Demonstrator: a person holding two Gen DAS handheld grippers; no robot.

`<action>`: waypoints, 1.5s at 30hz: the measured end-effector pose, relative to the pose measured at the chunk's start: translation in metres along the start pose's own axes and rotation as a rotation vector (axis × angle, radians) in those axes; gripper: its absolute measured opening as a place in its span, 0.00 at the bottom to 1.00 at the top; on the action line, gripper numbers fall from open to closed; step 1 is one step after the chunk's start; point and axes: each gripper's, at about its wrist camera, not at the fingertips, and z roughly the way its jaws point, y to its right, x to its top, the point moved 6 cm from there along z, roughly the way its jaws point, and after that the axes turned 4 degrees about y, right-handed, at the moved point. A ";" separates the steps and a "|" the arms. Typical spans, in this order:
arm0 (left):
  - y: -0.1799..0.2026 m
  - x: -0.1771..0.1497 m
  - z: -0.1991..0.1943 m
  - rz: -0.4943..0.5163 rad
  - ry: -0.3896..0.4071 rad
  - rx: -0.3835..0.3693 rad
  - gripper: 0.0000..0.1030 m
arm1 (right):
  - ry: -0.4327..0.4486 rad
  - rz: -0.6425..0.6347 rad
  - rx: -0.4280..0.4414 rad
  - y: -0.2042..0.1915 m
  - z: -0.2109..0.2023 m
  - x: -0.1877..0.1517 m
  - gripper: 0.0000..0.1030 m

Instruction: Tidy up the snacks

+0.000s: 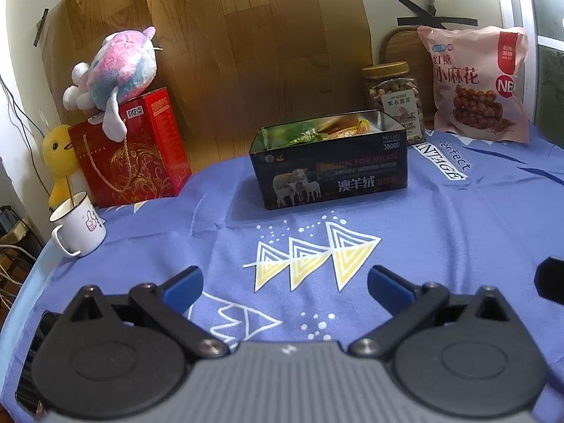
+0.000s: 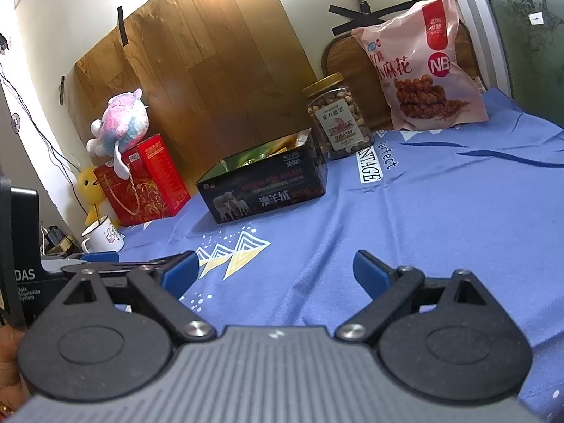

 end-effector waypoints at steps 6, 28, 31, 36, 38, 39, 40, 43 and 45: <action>-0.008 -0.002 0.004 -0.026 -0.007 -0.008 1.00 | -0.017 -0.008 -0.008 -0.005 0.006 -0.002 0.93; -0.030 -0.005 0.014 -0.066 -0.013 0.002 1.00 | -0.015 -0.060 -0.007 -0.038 0.016 -0.008 0.93; -0.032 -0.005 0.015 -0.071 -0.016 0.000 1.00 | -0.012 -0.065 -0.007 -0.040 0.017 -0.006 0.93; -0.033 -0.004 0.014 -0.073 -0.012 -0.003 1.00 | -0.005 -0.060 -0.008 -0.039 0.017 -0.005 0.93; -0.033 -0.004 0.013 -0.073 -0.010 -0.002 1.00 | -0.007 -0.051 -0.008 -0.039 0.017 -0.006 0.93; -0.033 -0.003 0.013 -0.074 -0.011 -0.002 1.00 | -0.008 -0.050 -0.007 -0.039 0.018 -0.006 0.93; -0.033 -0.003 0.013 -0.077 -0.012 -0.003 1.00 | -0.008 -0.052 -0.008 -0.039 0.018 -0.006 0.93; -0.035 -0.004 0.014 -0.084 -0.017 0.004 1.00 | -0.009 -0.054 -0.006 -0.039 0.018 -0.007 0.93; -0.035 -0.004 0.014 -0.082 -0.020 0.010 1.00 | -0.009 -0.048 -0.003 -0.039 0.019 -0.007 0.93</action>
